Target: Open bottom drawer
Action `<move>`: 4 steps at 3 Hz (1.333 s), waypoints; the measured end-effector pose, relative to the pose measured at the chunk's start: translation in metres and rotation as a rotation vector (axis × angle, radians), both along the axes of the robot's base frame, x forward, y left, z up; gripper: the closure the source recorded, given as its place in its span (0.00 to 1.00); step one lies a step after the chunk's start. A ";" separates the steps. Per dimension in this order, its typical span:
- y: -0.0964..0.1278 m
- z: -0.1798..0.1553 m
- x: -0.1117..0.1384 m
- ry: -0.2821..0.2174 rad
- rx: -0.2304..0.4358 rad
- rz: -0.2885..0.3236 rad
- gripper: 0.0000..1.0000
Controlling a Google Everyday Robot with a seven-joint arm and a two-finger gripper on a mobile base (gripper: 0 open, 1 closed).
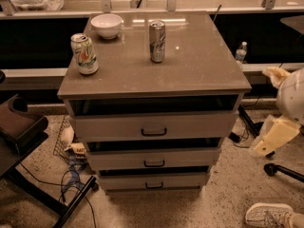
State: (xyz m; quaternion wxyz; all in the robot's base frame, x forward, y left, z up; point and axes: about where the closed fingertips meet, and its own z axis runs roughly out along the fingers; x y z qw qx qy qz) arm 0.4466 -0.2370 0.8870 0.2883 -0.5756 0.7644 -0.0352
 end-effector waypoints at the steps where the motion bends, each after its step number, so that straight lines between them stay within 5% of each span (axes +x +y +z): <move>1: -0.002 -0.054 0.020 -0.081 0.008 -0.001 0.00; 2: -0.002 -0.084 0.029 -0.111 -0.006 0.000 0.00; 4: 0.000 -0.155 0.004 -0.067 -0.021 -0.028 0.00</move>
Offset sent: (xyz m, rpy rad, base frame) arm 0.0414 -0.0045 -0.1237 -0.0200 -0.1429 -0.0001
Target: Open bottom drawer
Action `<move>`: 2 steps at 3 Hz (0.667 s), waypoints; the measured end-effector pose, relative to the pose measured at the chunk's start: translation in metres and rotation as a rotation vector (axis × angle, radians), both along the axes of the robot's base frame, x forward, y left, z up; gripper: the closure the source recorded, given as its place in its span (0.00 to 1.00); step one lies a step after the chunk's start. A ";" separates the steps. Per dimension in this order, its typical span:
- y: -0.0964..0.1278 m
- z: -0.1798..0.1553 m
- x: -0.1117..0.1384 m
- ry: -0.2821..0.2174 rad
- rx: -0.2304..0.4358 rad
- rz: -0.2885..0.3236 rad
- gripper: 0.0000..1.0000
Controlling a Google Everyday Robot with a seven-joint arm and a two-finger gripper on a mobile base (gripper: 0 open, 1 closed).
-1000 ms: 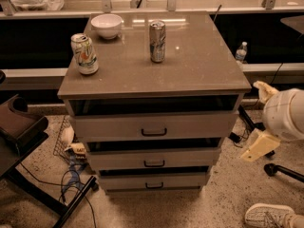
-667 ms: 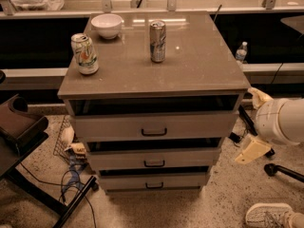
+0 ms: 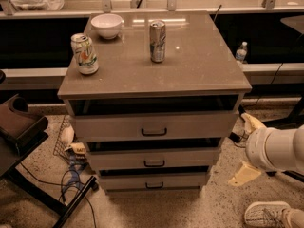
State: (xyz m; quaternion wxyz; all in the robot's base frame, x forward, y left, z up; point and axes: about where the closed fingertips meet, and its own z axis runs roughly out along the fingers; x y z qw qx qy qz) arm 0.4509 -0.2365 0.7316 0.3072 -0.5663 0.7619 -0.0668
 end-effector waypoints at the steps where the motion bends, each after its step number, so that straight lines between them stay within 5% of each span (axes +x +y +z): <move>1: 0.004 -0.004 0.003 0.003 -0.003 0.003 0.00; 2: 0.019 -0.060 0.006 0.043 0.057 0.026 0.00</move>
Offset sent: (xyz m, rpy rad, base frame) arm 0.0111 0.0275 -0.1157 0.1252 0.0906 0.0339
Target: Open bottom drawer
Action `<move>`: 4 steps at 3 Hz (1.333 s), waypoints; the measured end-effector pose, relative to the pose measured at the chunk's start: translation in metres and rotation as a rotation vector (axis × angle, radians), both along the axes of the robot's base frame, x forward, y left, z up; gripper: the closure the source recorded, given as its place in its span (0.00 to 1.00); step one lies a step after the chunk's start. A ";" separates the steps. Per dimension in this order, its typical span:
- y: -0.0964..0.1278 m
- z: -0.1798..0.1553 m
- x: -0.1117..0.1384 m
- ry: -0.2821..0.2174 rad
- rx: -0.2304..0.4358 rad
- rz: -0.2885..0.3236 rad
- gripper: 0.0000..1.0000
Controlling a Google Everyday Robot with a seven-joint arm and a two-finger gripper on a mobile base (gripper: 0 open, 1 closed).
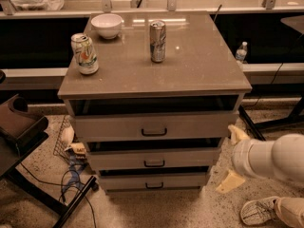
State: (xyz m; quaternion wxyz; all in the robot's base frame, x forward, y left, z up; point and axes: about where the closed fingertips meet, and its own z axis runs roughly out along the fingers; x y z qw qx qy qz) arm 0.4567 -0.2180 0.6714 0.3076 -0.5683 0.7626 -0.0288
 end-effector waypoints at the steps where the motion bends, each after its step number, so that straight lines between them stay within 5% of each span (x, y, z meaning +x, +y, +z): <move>1: 0.010 -0.061 0.005 0.033 0.042 0.047 0.00; 4: 0.028 -0.195 0.006 0.060 0.128 0.147 0.00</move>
Offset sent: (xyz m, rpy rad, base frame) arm 0.0156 0.0300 -0.1850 0.1595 0.0435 0.1541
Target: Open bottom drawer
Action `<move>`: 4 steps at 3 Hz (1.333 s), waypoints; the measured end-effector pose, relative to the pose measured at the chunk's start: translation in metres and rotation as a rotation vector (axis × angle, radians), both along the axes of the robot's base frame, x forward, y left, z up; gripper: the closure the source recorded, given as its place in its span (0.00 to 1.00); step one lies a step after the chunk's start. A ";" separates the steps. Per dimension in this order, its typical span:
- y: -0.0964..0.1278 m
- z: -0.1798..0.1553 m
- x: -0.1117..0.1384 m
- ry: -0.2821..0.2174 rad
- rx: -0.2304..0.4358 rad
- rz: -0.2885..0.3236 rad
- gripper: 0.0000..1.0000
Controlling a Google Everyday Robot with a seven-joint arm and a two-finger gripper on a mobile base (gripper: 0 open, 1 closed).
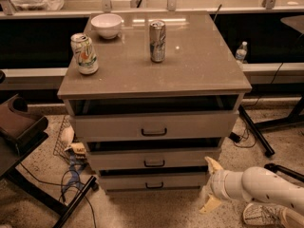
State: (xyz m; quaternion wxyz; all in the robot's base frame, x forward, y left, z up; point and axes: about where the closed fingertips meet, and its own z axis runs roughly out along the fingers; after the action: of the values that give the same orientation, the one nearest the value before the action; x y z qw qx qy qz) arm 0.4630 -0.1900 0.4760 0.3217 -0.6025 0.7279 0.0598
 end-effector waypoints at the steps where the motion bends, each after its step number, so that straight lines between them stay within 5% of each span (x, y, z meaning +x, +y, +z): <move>1: 0.002 -0.012 0.002 0.014 0.016 0.003 0.00; 2: 0.000 -0.057 0.011 0.049 0.063 0.006 0.00; 4: -0.007 -0.163 0.042 0.030 0.186 0.052 0.00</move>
Offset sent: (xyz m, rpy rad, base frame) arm 0.0273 -0.0072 -0.1424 0.1496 0.1140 0.0080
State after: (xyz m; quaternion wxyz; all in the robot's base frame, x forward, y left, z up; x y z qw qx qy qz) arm 0.5049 -0.1972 0.3133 0.3634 -0.5877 0.7083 0.1443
